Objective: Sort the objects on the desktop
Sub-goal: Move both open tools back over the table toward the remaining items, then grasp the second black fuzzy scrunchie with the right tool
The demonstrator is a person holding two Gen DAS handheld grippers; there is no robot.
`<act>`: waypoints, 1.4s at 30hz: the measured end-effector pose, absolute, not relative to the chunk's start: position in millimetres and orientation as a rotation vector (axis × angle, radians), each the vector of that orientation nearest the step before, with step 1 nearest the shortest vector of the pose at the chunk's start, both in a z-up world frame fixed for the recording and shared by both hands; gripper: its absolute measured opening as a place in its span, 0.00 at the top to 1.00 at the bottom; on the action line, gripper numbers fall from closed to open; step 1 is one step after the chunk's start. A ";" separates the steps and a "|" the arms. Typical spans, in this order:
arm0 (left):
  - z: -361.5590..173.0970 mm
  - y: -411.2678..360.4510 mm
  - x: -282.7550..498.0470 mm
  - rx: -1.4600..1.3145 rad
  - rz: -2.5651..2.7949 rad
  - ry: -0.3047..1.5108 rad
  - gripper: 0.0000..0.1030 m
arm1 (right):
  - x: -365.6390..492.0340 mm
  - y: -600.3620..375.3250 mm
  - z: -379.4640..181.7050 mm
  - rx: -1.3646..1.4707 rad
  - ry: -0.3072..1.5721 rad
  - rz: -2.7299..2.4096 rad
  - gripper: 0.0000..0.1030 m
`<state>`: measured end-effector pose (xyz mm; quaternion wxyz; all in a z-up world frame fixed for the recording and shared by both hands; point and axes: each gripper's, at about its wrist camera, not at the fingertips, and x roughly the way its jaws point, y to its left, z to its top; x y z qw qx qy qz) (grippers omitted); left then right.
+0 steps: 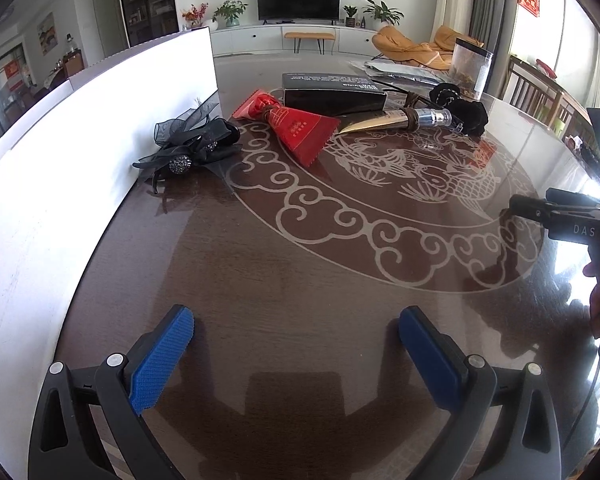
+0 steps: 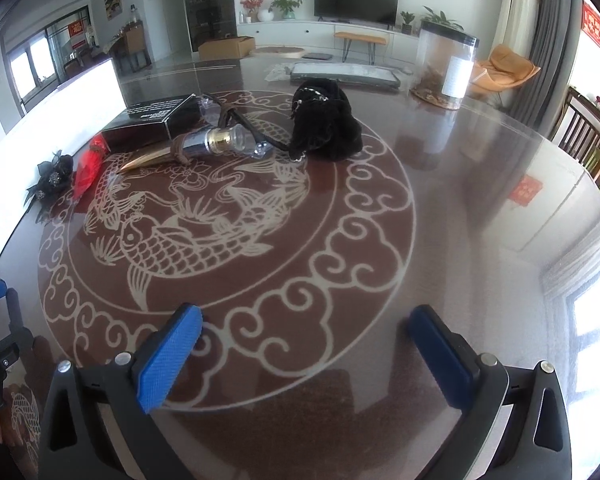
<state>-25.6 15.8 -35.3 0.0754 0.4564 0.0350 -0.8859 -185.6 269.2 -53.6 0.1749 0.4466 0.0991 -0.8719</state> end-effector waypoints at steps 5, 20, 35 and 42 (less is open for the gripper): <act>-35.8 7.3 -35.3 1.363 -2.645 0.127 0.00 | -231.1 281.0 -52.9 1.293 0.244 -2.521 0.00; -36.1 8.8 -33.6 1.355 -2.645 0.128 0.00 | -313.8 236.5 -52.2 1.223 0.333 -2.389 0.00; -36.3 8.8 -33.7 1.355 -2.646 0.128 0.00 | -241.6 174.4 -43.2 1.018 0.521 -2.105 0.68; -36.2 9.0 -33.3 1.354 -2.647 0.126 0.00 | -157.9 175.8 -46.6 0.993 0.524 -2.004 0.67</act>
